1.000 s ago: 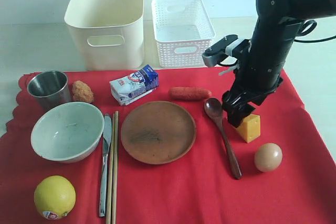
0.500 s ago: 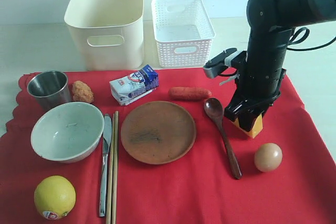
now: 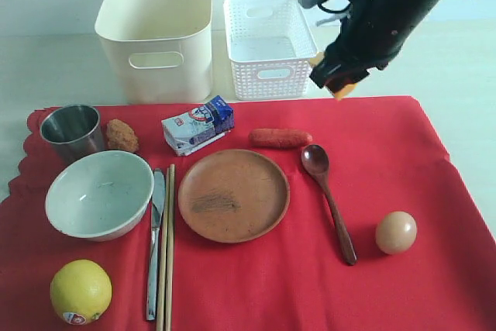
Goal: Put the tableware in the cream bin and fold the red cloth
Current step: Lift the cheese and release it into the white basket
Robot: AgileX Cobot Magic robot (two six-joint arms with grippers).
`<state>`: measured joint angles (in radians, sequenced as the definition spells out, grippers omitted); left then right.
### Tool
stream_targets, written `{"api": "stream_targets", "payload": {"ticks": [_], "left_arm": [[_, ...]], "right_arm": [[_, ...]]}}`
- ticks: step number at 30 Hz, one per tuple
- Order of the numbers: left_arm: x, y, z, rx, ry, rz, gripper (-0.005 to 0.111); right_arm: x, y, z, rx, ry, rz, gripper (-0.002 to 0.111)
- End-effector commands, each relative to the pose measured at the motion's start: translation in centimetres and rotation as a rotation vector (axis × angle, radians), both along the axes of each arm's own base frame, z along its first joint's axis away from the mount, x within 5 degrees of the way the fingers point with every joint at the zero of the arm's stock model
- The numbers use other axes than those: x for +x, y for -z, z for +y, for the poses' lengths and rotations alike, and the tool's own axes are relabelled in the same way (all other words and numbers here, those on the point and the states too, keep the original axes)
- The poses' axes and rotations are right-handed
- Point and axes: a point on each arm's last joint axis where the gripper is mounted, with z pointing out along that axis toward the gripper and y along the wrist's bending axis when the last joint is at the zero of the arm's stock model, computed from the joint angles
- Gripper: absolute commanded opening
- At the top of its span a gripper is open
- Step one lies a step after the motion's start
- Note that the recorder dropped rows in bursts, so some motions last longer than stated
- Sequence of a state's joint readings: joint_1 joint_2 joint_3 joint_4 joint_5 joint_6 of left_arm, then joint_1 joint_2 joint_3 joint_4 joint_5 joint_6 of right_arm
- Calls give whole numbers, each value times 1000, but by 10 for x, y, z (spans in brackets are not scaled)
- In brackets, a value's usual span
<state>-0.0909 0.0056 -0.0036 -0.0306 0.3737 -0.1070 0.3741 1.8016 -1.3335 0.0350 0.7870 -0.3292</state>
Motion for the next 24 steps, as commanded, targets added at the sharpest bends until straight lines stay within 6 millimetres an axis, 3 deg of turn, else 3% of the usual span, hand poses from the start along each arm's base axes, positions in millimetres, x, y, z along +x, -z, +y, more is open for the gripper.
{"api": "stream_targets", "payload": {"ticks": [1, 5, 6, 13, 19, 24], "left_arm": [[0, 0, 0, -11, -2, -8, 0], [0, 0, 0, -11, -2, -8, 0], [0, 0, 0, -11, -2, -8, 0], [0, 0, 0, -11, -2, -8, 0], [0, 0, 0, -11, -2, -8, 0], [0, 0, 0, -11, -2, -8, 0]], "right_arm": [[33, -22, 15, 70, 8, -130, 0], [62, -29, 29, 135, 22, -176, 0], [77, -27, 36, 156, 25, -190, 0], [132, 5, 58, 171, 19, -226, 0], [158, 42, 61, 171, 37, -194, 0], [165, 70, 64, 149, 26, -148, 0]]}}
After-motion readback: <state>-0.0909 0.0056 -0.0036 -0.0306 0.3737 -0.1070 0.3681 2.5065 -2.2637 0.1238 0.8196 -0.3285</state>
